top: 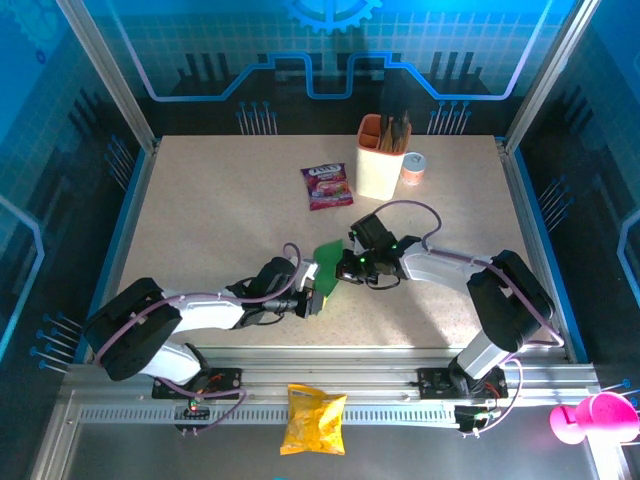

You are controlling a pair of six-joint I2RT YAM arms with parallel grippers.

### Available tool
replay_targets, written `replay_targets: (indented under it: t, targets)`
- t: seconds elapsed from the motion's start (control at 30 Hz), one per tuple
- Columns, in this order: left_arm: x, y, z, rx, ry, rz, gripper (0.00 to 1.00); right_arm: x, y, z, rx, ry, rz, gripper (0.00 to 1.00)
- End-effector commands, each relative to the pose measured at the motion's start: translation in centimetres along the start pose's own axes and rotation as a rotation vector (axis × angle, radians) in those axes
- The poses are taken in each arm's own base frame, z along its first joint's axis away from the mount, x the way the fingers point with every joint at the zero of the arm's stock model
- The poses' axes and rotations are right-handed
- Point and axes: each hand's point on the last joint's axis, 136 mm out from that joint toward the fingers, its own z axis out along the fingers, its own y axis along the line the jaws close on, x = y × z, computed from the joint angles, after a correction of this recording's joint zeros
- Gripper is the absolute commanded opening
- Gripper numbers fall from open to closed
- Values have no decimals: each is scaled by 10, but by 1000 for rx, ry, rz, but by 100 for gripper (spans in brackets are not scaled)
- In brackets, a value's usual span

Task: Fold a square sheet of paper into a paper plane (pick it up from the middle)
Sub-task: Fold the wing for the fifth time at the center of the table.

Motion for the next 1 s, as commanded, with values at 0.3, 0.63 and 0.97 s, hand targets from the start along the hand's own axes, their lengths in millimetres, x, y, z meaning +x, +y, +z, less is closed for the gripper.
replay_targets:
  t: [0.3,0.63,0.97]
  targets:
    - [-20,-11,-21,-112,-68,171,39,8,4,-2,13,-11,7,0]
    - [-8,-14,-5,-320,-49,366,42,11,2,2,24,-4,12,0]
    - [-1,5,8,-448,-36,409,43,12,2,3,25,-1,13,0]
